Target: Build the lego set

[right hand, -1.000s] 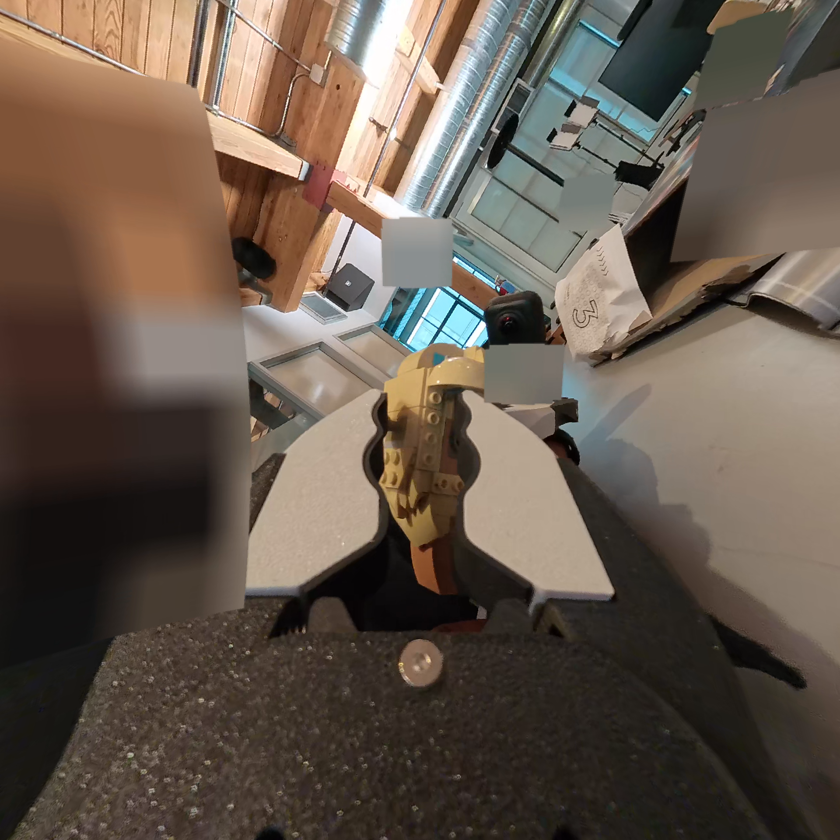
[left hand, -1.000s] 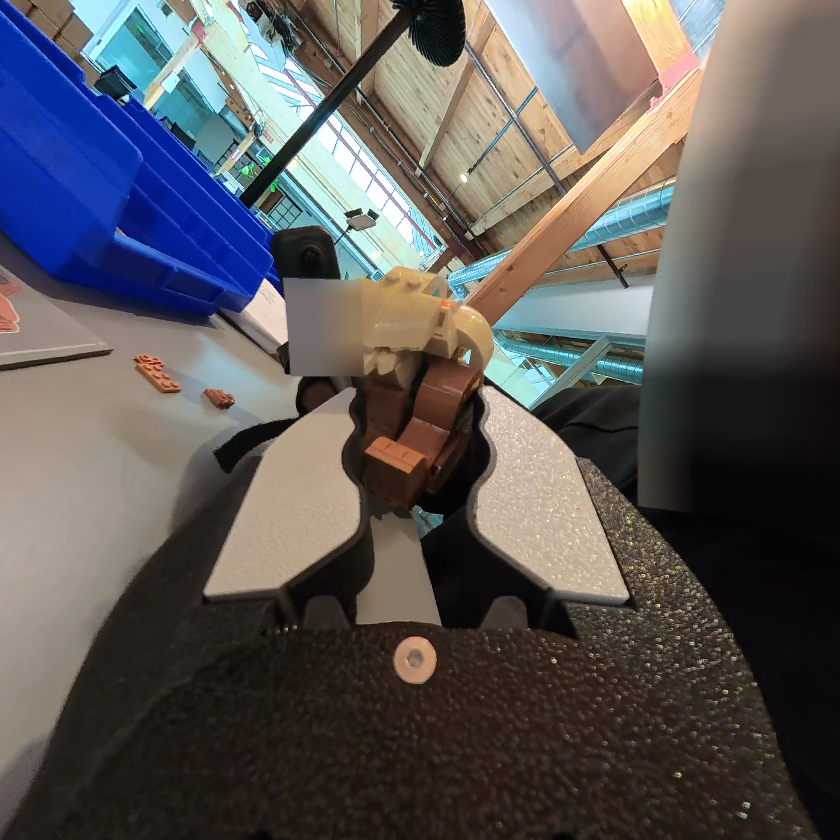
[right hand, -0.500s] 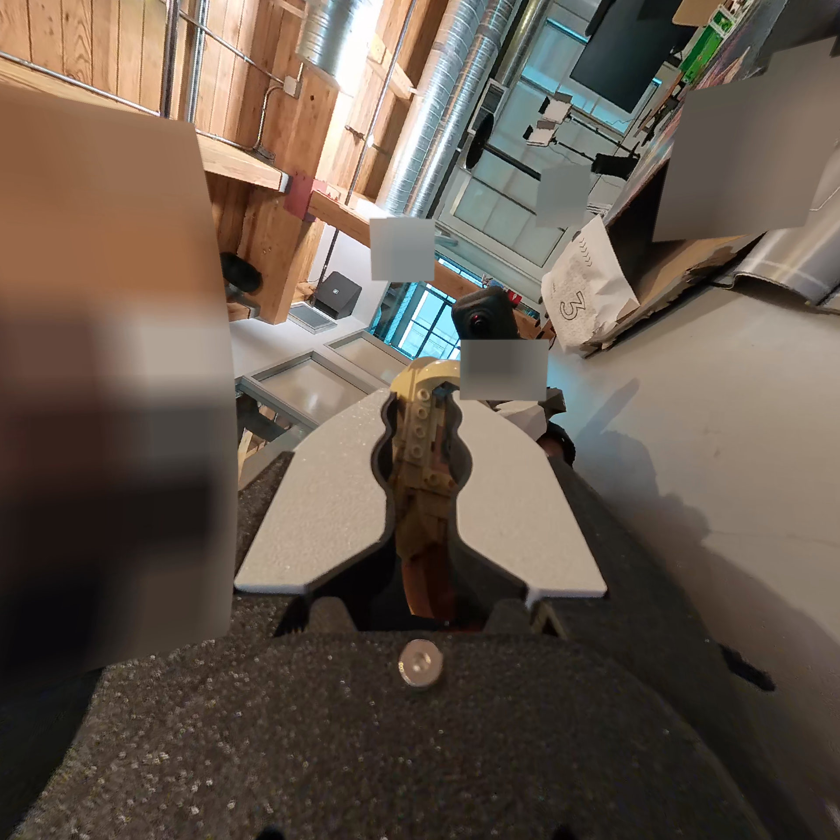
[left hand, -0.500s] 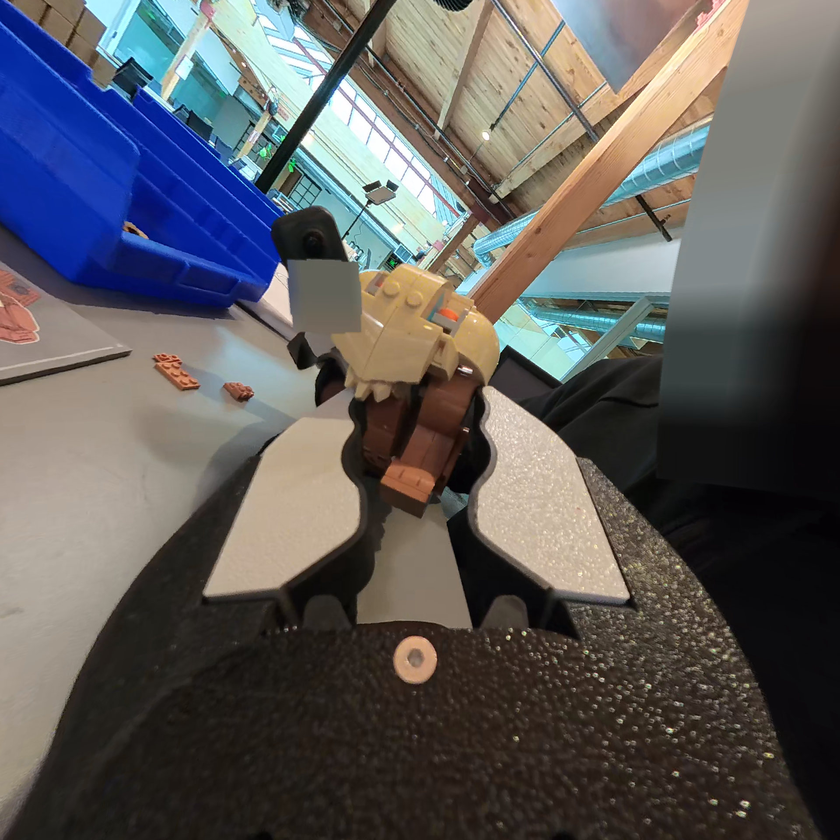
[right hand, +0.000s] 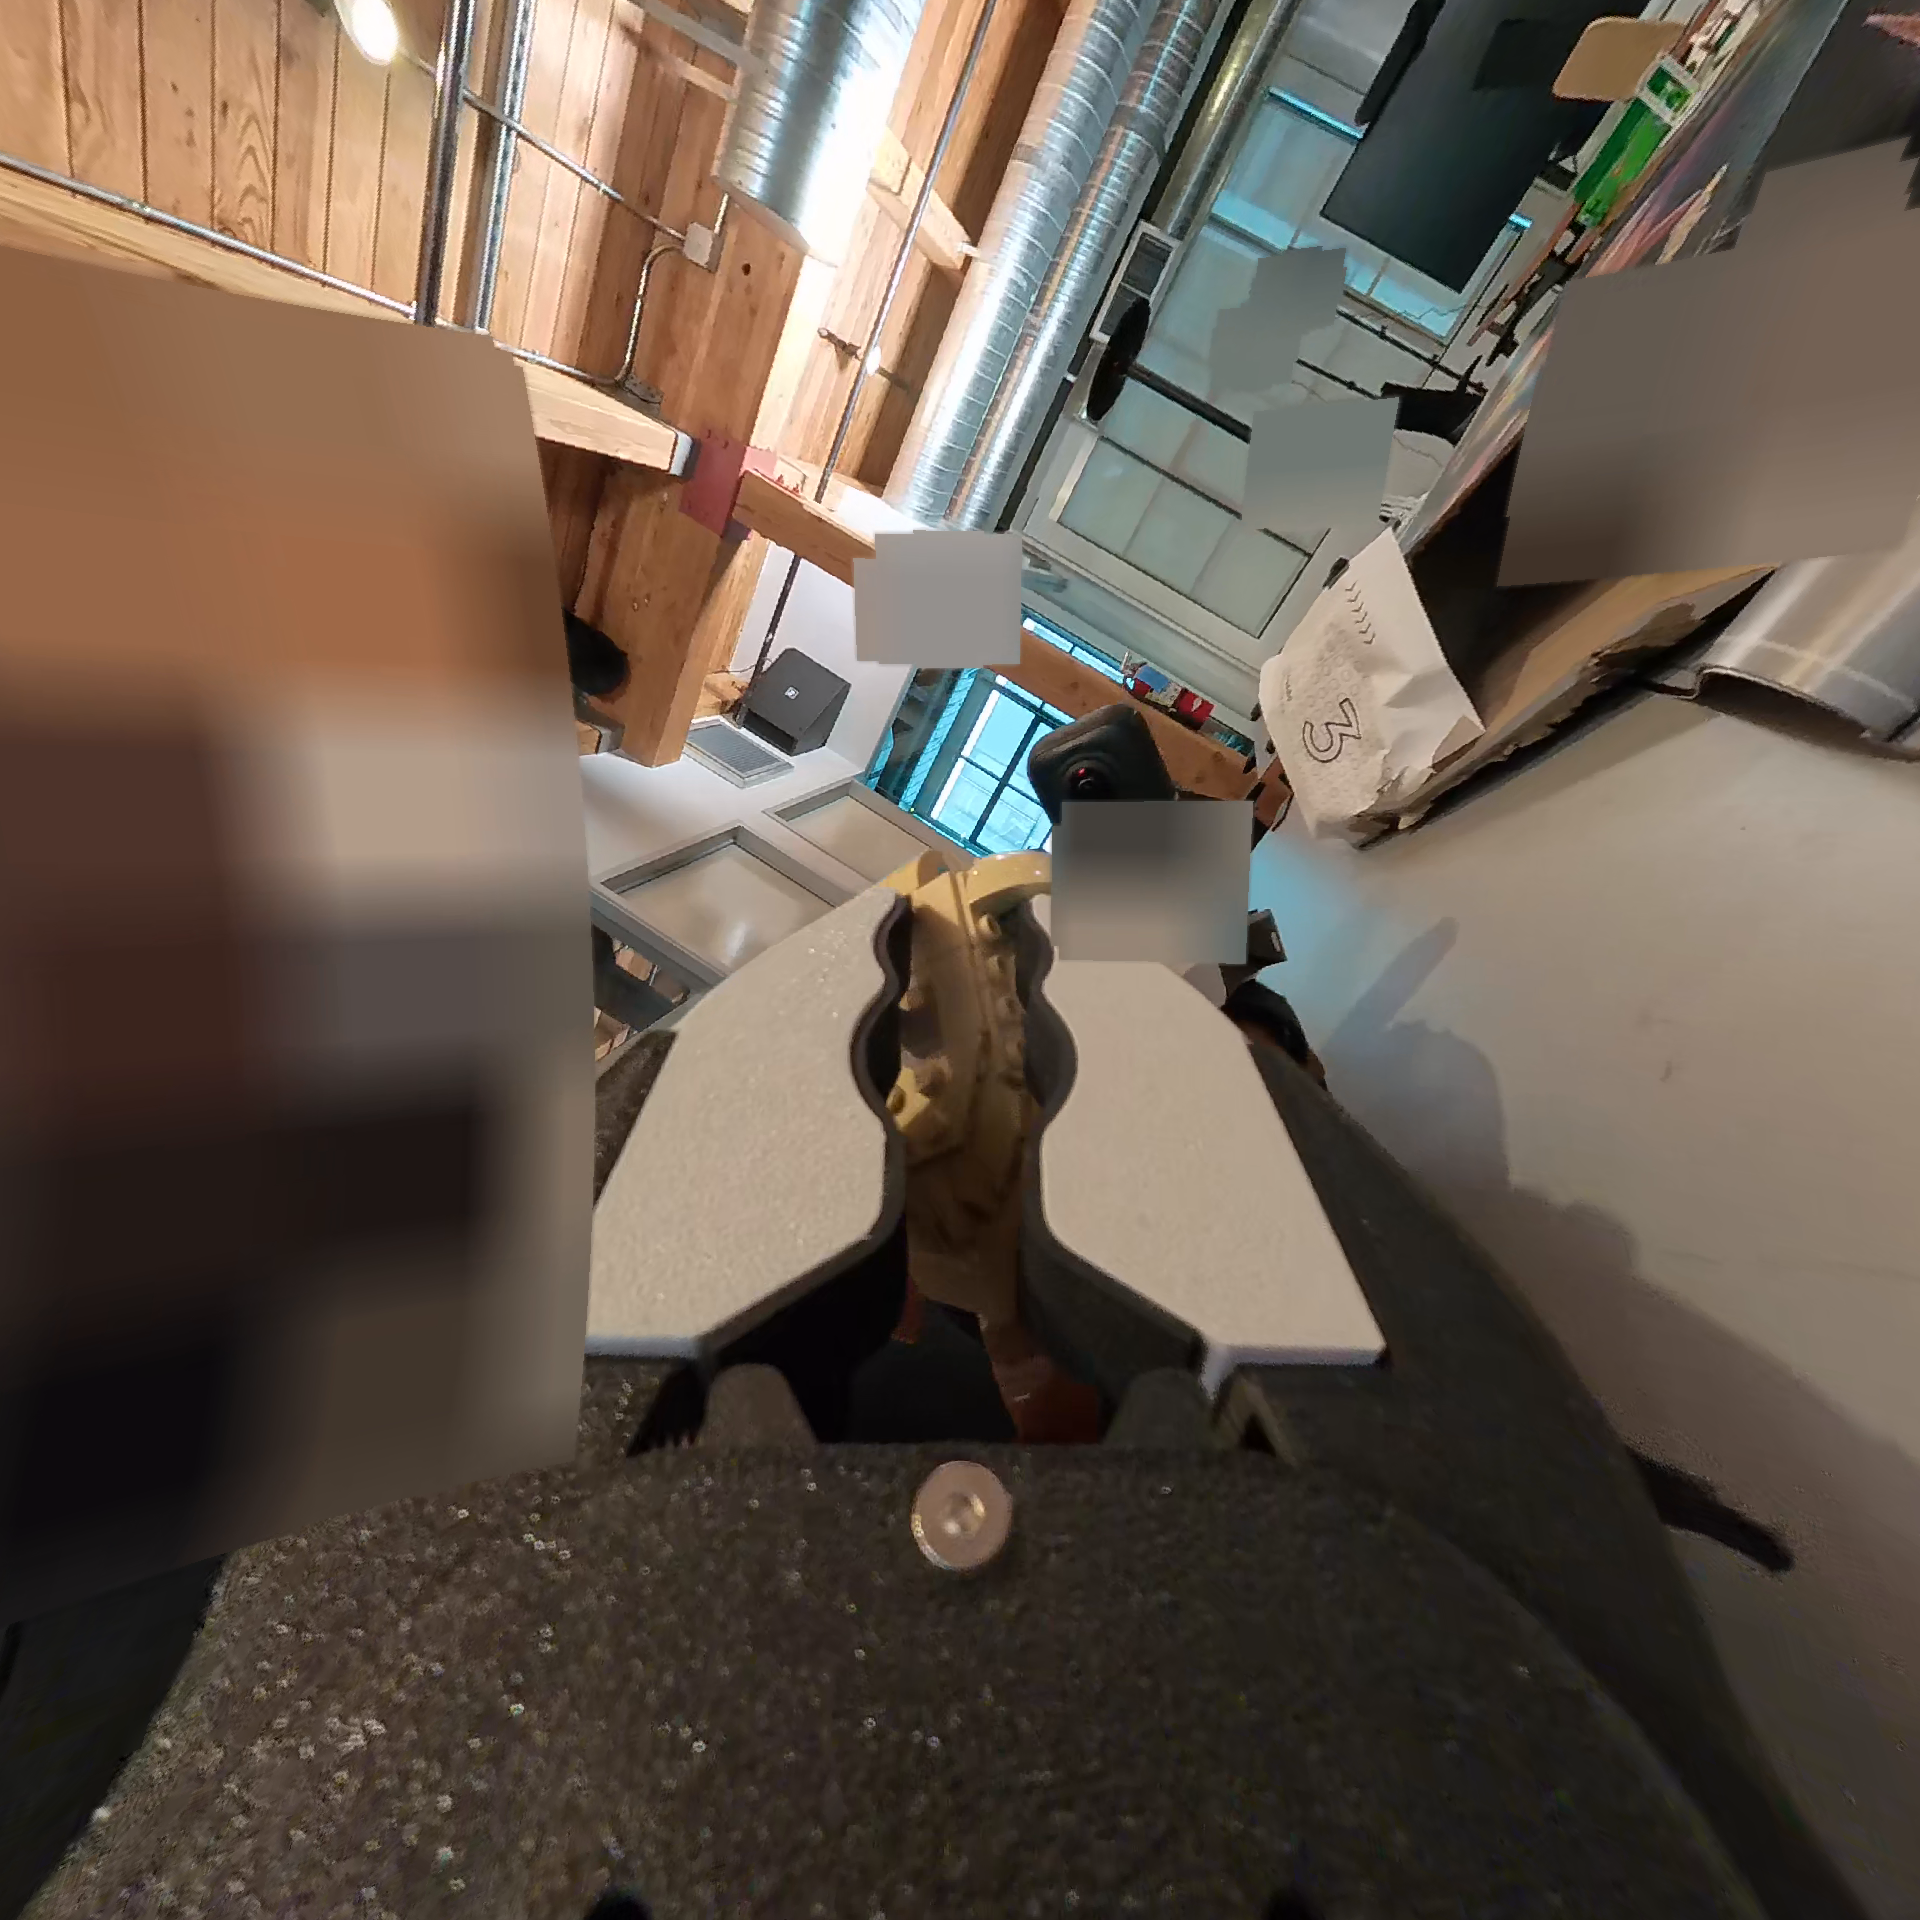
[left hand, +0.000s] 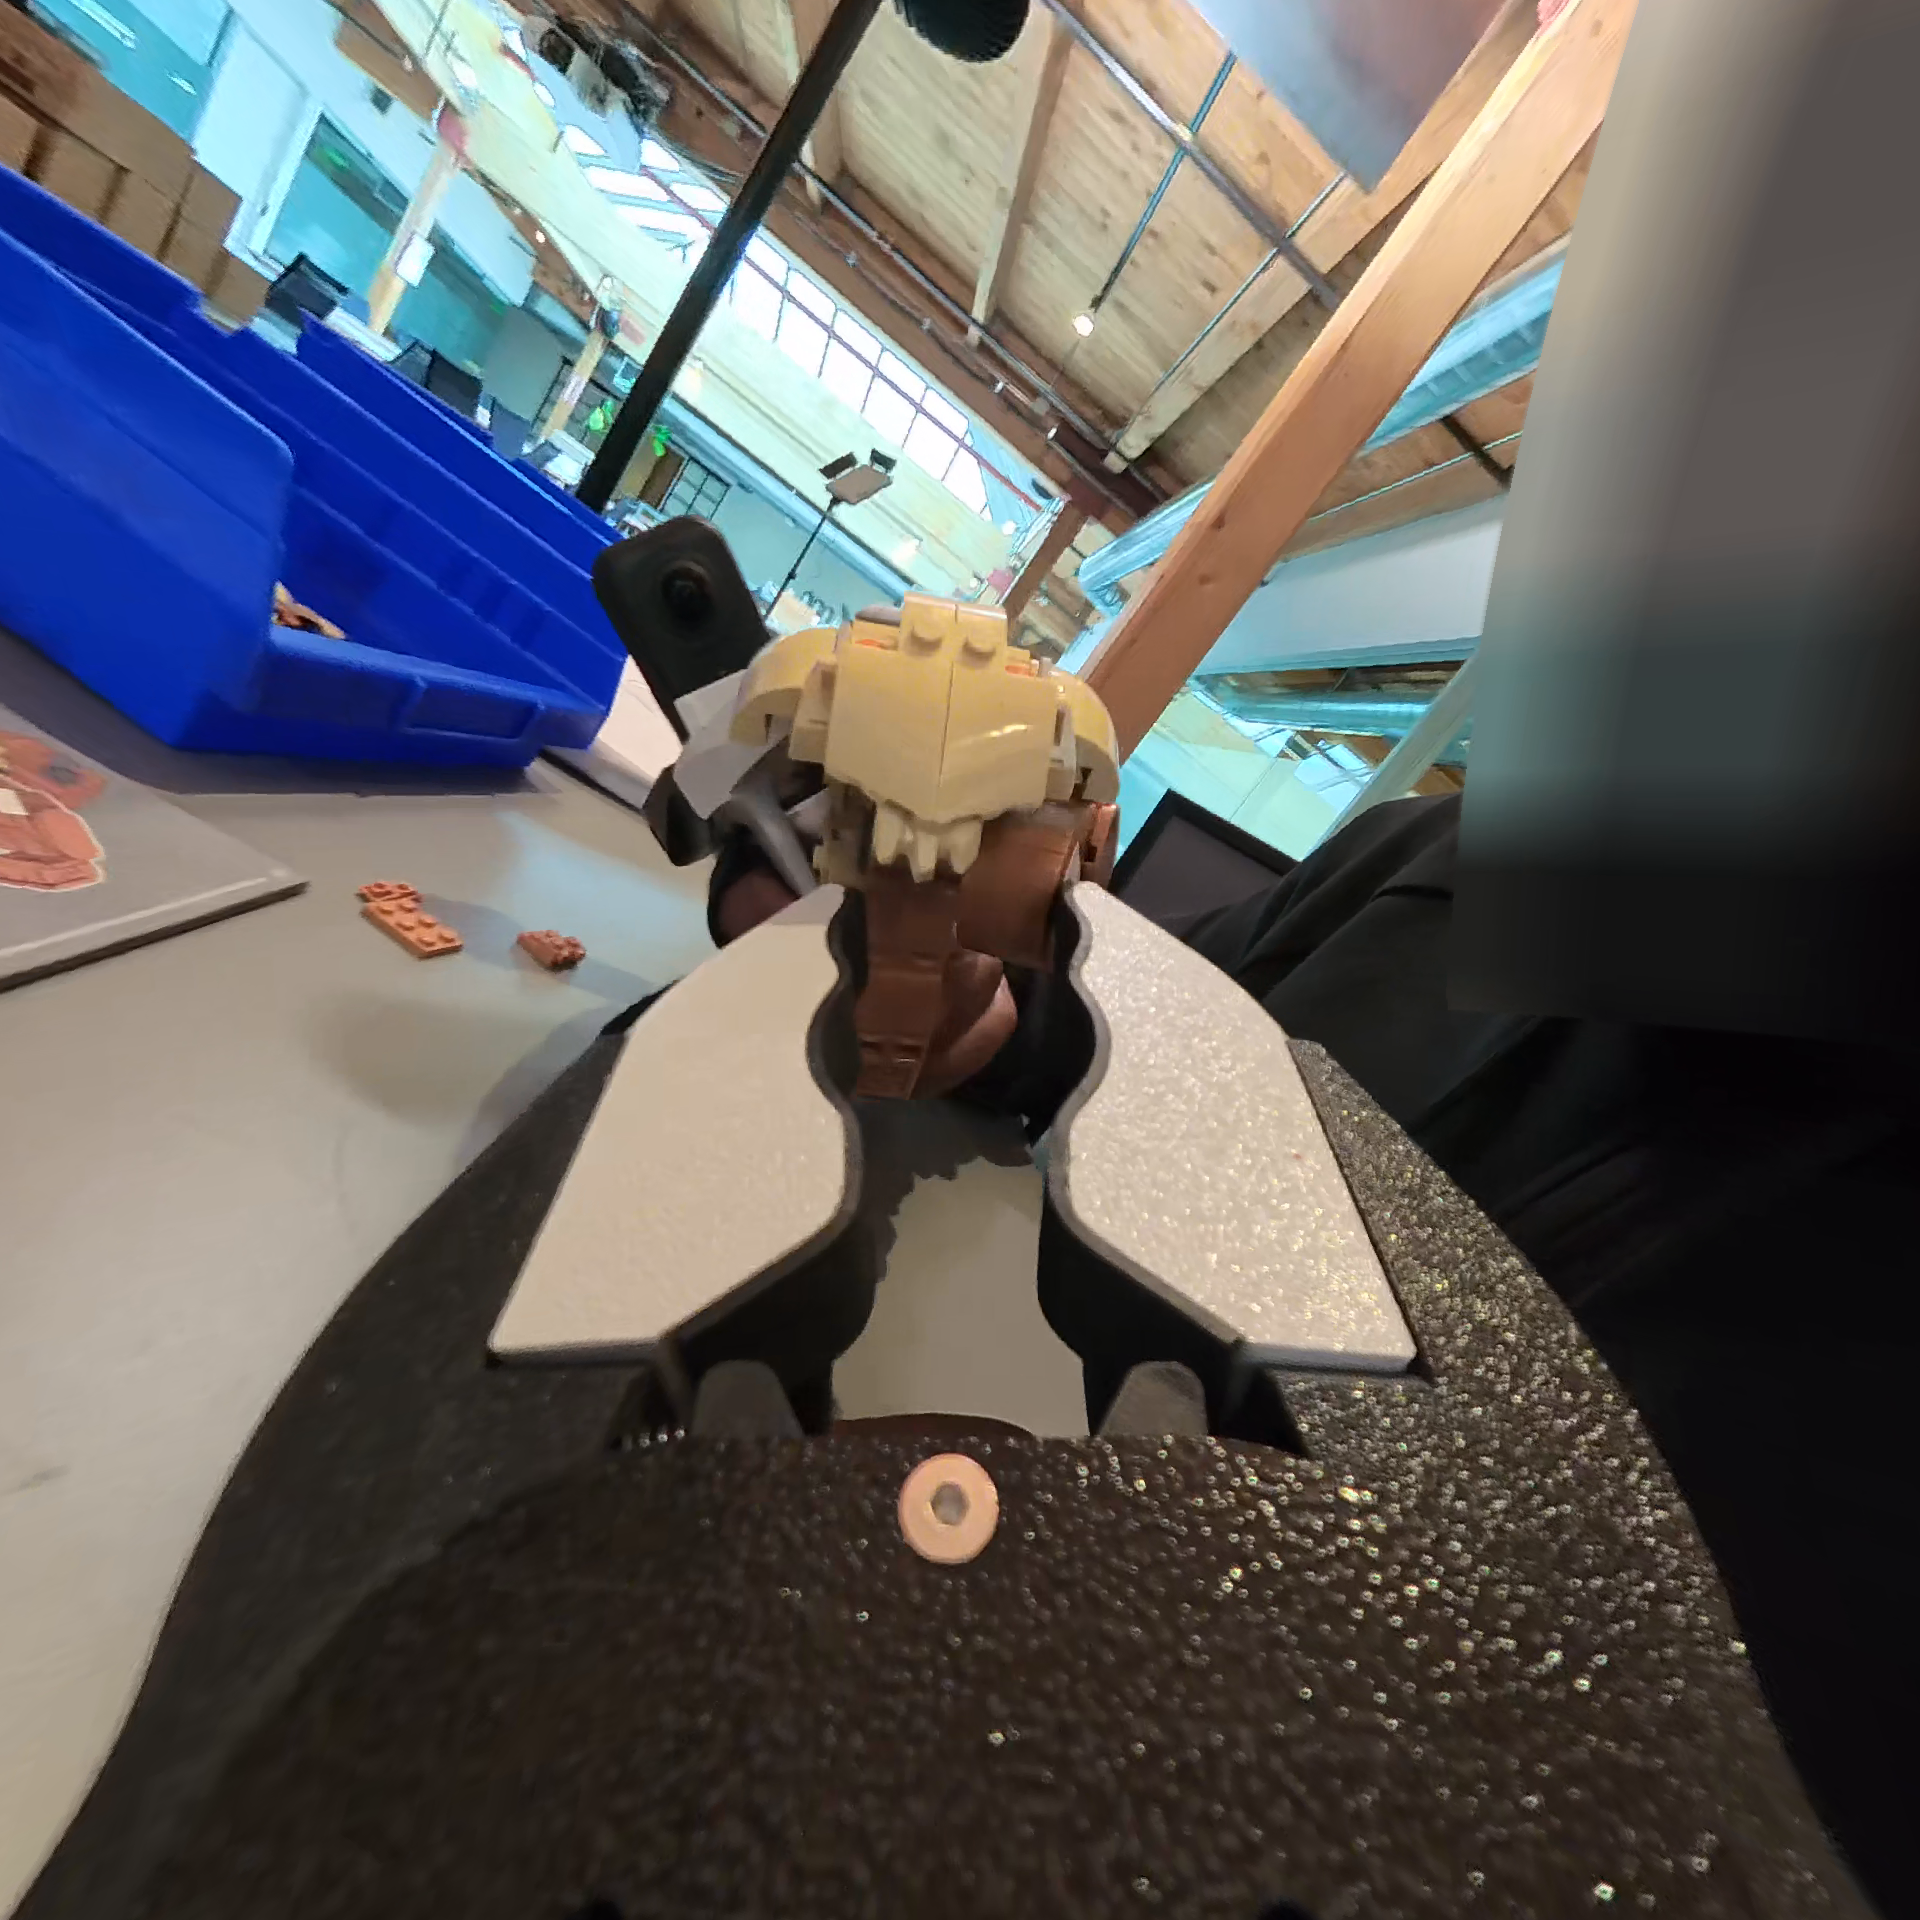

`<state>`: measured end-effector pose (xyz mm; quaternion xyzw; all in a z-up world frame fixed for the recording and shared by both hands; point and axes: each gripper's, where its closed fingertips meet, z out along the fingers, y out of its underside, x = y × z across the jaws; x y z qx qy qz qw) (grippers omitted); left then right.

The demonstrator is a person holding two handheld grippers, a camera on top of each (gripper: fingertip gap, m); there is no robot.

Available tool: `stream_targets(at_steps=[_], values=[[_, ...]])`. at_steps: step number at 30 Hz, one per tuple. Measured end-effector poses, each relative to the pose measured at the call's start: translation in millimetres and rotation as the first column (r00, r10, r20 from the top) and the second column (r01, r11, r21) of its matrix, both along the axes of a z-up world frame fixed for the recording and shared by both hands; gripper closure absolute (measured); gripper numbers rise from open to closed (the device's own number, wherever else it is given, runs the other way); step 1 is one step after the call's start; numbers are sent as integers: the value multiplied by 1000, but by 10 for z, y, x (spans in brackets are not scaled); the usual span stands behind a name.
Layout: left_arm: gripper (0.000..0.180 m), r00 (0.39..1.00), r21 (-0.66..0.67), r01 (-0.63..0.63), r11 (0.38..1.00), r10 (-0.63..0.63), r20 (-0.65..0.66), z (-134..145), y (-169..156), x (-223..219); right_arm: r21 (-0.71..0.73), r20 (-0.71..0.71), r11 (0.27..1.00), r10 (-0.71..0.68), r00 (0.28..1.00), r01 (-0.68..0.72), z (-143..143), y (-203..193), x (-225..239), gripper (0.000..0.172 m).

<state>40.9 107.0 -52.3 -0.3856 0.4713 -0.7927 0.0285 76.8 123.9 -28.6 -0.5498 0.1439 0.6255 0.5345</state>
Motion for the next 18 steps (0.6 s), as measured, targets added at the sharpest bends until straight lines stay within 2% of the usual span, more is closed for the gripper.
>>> stream_targets(at_steps=[8, 18], values=[[145, 996, 48, -32, 998, 36, -78, -110, 5, 45, -101, 7, 993, -65, 998, 65, -150, 47, 74, 148], [143, 949, 19, -2, 1000, 8, -315, -378, 47, 126, -364, -43, 924, -139, 989, 114, -565, 114, 188, 143]])
